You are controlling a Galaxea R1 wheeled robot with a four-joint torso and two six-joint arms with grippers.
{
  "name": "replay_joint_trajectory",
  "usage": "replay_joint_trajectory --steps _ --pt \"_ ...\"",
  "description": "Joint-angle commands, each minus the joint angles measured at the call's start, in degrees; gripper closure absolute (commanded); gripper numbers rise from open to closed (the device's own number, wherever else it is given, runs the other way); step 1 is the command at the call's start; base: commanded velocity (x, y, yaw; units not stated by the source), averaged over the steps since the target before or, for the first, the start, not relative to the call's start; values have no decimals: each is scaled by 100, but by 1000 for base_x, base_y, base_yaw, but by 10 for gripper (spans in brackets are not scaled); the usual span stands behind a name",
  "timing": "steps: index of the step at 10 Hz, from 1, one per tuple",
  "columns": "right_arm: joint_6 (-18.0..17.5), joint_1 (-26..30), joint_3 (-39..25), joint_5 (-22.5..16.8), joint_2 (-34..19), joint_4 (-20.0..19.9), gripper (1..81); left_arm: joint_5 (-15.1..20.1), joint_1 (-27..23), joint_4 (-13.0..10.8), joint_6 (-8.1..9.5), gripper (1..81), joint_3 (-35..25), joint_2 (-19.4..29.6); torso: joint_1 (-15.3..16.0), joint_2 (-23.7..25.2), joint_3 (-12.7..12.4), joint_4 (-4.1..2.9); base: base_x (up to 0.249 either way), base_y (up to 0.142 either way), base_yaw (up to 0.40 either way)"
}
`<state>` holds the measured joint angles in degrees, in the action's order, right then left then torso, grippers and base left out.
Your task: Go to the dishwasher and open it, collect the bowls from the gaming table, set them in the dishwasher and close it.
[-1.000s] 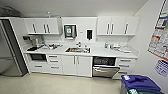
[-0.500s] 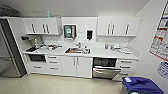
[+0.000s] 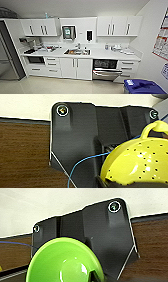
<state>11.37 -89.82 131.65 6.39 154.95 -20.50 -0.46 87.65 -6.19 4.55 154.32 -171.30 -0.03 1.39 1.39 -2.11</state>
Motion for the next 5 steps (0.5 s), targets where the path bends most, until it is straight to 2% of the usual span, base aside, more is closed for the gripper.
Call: replay_joint_trajectory --steps 1,5 --pt "14 276 -70 -331 -32 55 811 301 -296 -40 -15 811 28 131 3 0 0 0 135 0 0" --pt "14 285 -35 -331 12 55 811 301 -288 -40 -15 811 28 131 3 -2 0 0 137 0 0"
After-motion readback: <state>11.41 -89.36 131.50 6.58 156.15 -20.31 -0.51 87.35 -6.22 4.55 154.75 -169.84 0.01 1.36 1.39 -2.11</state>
